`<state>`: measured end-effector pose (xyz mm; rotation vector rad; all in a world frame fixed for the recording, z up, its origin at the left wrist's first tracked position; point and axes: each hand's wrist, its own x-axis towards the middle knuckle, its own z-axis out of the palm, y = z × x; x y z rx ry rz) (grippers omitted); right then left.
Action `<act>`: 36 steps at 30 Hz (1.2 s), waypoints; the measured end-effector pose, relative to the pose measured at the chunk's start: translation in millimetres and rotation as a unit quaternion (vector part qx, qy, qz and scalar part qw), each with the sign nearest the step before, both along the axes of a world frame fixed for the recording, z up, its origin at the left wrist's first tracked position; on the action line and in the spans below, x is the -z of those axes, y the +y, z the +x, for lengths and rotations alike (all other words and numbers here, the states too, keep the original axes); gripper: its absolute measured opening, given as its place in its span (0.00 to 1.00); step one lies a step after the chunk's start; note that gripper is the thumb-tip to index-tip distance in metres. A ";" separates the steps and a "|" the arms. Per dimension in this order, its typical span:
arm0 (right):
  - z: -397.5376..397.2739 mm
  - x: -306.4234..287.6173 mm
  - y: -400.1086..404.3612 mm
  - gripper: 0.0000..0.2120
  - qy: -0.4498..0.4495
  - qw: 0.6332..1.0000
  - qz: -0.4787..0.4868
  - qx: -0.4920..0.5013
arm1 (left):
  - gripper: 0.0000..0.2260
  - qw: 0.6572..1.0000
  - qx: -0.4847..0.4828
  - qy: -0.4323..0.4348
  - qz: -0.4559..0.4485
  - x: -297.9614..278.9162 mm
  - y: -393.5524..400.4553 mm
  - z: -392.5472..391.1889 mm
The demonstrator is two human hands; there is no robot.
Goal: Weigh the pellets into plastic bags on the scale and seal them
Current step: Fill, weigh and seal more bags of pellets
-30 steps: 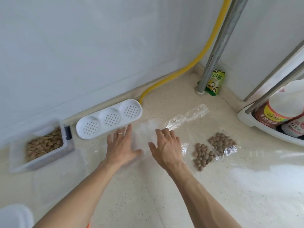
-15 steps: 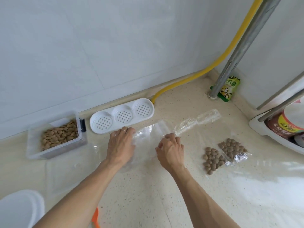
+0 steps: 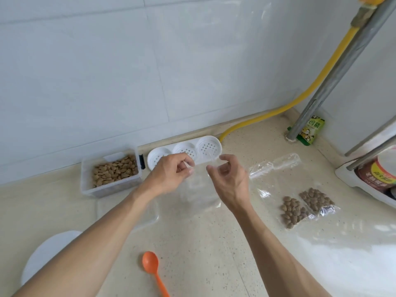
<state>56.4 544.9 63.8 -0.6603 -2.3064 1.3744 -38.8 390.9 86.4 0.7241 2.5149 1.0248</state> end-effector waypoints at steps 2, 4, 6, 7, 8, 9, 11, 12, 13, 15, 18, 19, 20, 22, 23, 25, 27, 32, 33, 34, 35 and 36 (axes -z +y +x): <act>-4.5 -9.2 -19.1 0.08 0.000 1.000 -0.019 -0.013 | 0.04 1.000 0.007 -0.012 0.003 -8.3 -21.1 1.4; -6.3 -16.2 -42.2 0.03 -0.014 0.999 -0.043 -0.018 | 0.05 1.000 -0.001 -0.009 0.009 -12.9 -48.2 2.7; -4.4 -20.6 -70.9 0.01 -0.015 0.997 -0.069 -0.016 | 0.07 1.000 -0.008 -0.007 0.008 -17.2 -81.8 3.0; -2.3 -22.2 -87.5 0.02 -0.013 0.996 -0.084 -0.011 | 0.08 1.000 -0.005 -0.007 0.003 -18.9 -101.0 3.0; 0.5 -23.0 -104.6 0.04 -0.014 0.995 -0.095 -0.006 | 0.10 1.000 0.000 -0.007 -0.008 -20.5 -121.5 3.3; 3.4 -22.9 -121.7 0.05 -0.019 0.994 -0.104 -0.001 | 0.12 1.000 0.006 -0.007 -0.025 -21.4 -142.5 3.8; 9.3 -21.5 -158.6 0.06 -0.039 0.991 -0.125 0.005 | 0.16 0.998 0.013 -0.005 -0.062 -21.4 -186.6 4.0; 11.8 -18.2 -176.8 0.07 -0.054 0.989 -0.134 0.006 | 0.18 0.997 0.013 -0.006 -0.079 -20.3 -208.5 3.9; 14.3 -13.9 -195.3 0.07 -0.070 0.988 -0.140 0.005 | 0.19 0.995 0.012 -0.008 -0.096 -18.8 -230.1 4.1; 18.9 -2.2 -230.8 0.07 -0.101 0.983 -0.153 -0.002 | 0.20 0.991 0.012 -0.013 -0.130 -13.4 -271.6 4.2; 26.6 14.7 -274.4 0.06 -0.154 0.972 -0.176 -0.024 | 0.19 0.988 -0.004 -0.023 -0.153 -1.1 -323.4 7.2; 28.7 19.2 -285.7 0.05 -0.173 0.969 -0.173 -0.030 | 0.18 0.987 -0.019 -0.029 -0.154 4.2 -337.7 8.9; 30.6 22.5 -295.5 0.04 -0.189 0.967 -0.168 -0.032 | 0.17 0.987 -0.034 -0.034 -0.156 9.3 -349.7 10.9; 32.7 27.5 -310.7 0.01 -0.202 0.966 -0.163 -0.020 | 0.17 0.985 -0.059 -0.031 -0.162 19.4 -368.5 15.9; 33.0 29.1 -316.5 0.02 -0.204 0.965 -0.164 -0.010 | 0.17 0.984 -0.068 -0.026 -0.162 24.5 -375.0 18.7; 32.5 31.5 -324.5 0.04 -0.204 0.965 -0.163 0.007 | 0.19 0.984 -0.086 -0.015 -0.157 32.8 -383.2 23.5; 30.3 33.8 -328.7 0.05 -0.203 0.967 -0.156 0.019 | 0.20 0.982 -0.106 -0.004 -0.157 38.4 -385.7 25.5; 21.3 43.2 -330.4 0.12 -0.212 0.968 -0.134 0.023 | 0.23 0.979 -0.122 0.022 -0.161 56.4 -384.2 29.9; 21.1 44.2 -330.6 0.14 -0.215 0.968 -0.128 0.025 | 0.24 0.978 -0.126 0.031 -0.163 61.3 -384.7 32.1; 22.3 44.5 -331.3 0.16 -0.218 0.968 -0.124 0.029 | 0.26 0.976 -0.134 0.045 -0.165 65.5 -385.5 34.9; 24.9 44.6 -332.6 0.17 -0.220 0.968 -0.117 0.032 | 0.27 0.973 -0.146 0.063 -0.168 68.7 -386.2 37.8; 28.8 45.3 -334.3 0.18 -0.223 0.969 -0.099 0.033 | 0.28 0.969 -0.158 0.080 -0.170 71.5 -386.8 41.2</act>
